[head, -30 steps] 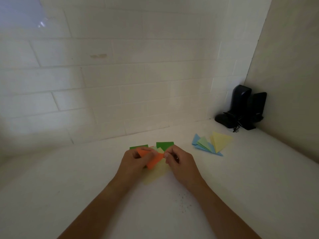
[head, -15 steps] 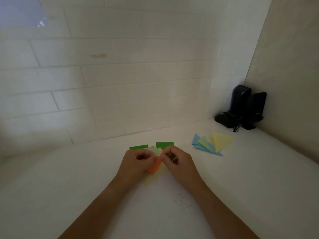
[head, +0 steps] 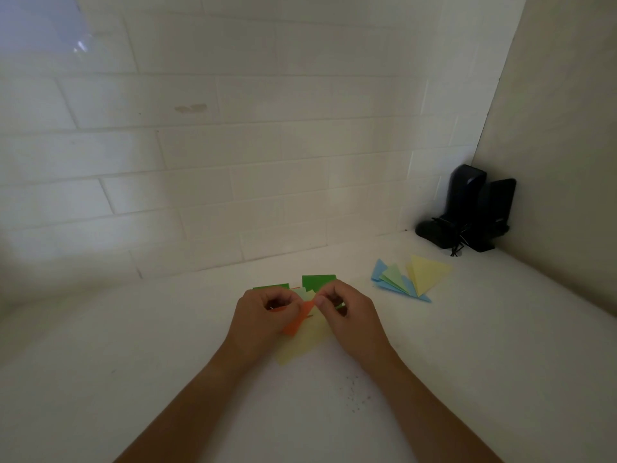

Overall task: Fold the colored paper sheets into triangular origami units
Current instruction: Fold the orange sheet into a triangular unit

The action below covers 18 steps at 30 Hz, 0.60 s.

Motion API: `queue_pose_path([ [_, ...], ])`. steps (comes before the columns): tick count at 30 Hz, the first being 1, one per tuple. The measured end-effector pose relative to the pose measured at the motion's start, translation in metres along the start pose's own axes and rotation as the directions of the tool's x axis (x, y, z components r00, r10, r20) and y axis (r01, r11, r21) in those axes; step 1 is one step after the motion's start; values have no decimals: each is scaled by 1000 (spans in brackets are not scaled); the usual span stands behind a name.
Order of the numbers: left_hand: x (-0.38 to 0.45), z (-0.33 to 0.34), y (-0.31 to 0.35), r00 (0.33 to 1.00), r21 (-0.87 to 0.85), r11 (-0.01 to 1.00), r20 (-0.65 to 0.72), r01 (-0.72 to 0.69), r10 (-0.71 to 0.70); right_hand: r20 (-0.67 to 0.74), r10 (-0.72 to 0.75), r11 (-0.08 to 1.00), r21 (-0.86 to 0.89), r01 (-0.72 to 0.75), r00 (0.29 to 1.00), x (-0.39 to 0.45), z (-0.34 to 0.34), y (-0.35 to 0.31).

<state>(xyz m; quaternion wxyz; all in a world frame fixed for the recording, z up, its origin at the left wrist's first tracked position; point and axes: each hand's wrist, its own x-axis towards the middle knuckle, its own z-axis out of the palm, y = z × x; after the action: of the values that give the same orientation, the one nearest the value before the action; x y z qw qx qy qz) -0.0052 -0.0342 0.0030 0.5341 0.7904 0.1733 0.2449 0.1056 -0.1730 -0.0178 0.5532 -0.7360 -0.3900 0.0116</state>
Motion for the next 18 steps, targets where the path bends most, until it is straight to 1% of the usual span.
queue_pose_path([
  [6,-1,1,1,1000,19,1000,-8,-7,7,7,-11,1000,-24,11,1000,0,0,-1],
  [12,-1,1,0,1000,17,1000,1,-22,22,71,-21,1000,0,21,997,0,3,1],
  [18,1,4,-1,1000,-19,1000,-15,4,-5,28,-41,998,-44,42,999,0,4,2],
])
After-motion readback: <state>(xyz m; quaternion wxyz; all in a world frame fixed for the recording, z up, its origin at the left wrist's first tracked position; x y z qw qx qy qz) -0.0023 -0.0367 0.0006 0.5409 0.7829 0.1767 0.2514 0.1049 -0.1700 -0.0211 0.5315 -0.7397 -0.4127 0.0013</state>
